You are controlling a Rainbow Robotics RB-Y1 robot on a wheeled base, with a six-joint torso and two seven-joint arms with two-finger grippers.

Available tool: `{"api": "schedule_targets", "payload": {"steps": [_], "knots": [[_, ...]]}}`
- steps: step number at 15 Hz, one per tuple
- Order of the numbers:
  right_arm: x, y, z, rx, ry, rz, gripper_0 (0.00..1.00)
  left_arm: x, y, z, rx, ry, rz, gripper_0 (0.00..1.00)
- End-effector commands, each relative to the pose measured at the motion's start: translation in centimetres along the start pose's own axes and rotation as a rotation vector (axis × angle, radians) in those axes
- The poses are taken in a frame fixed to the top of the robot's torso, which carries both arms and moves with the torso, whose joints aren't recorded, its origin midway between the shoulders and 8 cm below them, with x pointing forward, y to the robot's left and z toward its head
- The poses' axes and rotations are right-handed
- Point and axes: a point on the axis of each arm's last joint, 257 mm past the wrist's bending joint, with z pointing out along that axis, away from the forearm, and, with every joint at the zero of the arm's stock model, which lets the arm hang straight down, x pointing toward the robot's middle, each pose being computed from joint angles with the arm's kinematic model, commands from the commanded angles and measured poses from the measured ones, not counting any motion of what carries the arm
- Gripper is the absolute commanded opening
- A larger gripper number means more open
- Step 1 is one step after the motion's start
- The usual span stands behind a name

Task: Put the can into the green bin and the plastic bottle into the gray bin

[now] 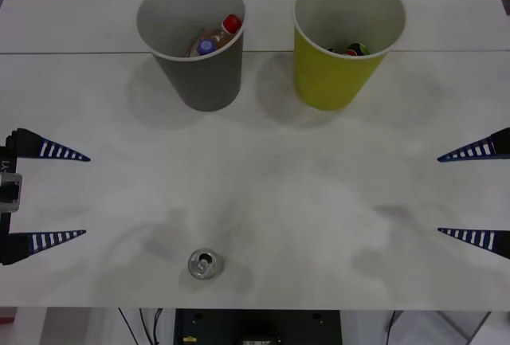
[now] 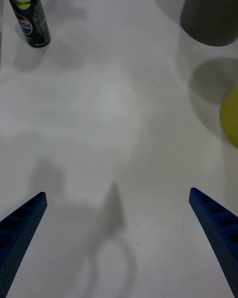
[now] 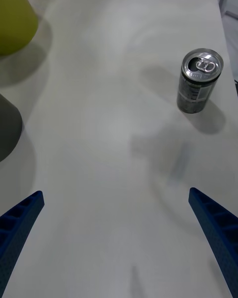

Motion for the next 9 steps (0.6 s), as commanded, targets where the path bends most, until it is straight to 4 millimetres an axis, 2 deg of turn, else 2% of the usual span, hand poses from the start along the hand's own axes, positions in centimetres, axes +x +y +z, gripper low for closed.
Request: {"api": "schedule_targets", "payload": {"steps": [1,2,6,9], "knots": [[0.0,0.0,0.0,0.0,0.0,0.0,1.0,0.0,0.0,0.0,0.0,0.0,0.0,1.0],[0.0,0.0,0.0,0.0,0.0,0.0,1.0,0.3,-0.8,0.2,0.017,0.001,-0.018,1.0],[0.0,0.0,0.0,0.0,0.0,0.0,1.0,0.1,-0.8,-0.3,0.032,0.004,-0.011,1.0],[0.0,0.0,0.0,0.0,0.0,0.0,1.0,0.0,-1.7,0.4,0.046,-0.013,-0.029,1.0]]}}
